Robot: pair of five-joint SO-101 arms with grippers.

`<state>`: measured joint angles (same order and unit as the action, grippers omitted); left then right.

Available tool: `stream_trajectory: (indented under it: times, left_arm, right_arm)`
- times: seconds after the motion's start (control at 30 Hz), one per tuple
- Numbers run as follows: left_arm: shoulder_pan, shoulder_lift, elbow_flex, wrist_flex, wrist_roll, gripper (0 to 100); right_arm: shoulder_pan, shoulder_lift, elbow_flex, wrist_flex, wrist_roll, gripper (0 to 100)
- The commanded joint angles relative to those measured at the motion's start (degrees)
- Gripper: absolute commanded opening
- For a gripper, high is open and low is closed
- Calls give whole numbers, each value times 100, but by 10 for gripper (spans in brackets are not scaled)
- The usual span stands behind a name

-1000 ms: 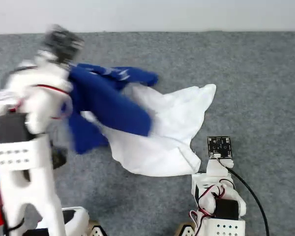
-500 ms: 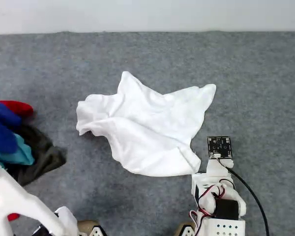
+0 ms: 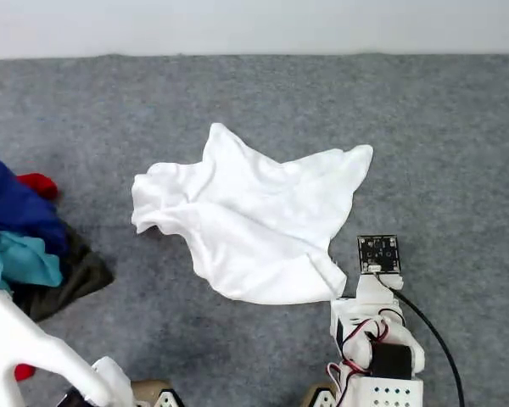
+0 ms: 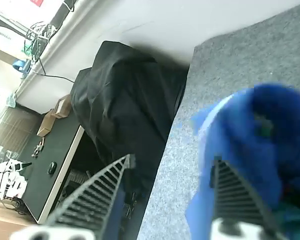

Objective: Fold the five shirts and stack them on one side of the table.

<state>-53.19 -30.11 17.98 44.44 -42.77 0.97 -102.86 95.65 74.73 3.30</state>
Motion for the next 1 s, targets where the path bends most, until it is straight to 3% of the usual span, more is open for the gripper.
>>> stream_trajectory:
  times: [0.0, 0.1, 0.23, 0.47, 0.6, 0.97]
  left_arm:
    - [-44, -387, -303, 457, 211, 250]
    - [167, -730, -646, 1732, 431, 250]
    - [976, -1204, -1103, 3578, 589, 250]
    - [3587, -1451, -1367, 5415, 1653, 250]
    - [4923, -1011, -1218, 5600, 2374, 250]
    - [7903, 826, -1226, 5565, 3349, 250]
  right_arm:
    - [13, -66, 79, 13, 53, 12]
    - [13, -66, 79, 13, 53, 12]
    - [13, -66, 79, 13, 53, 12]
    - [13, -66, 79, 13, 53, 12]
    - [13, -66, 79, 13, 53, 12]
    - [13, -66, 79, 13, 53, 12]
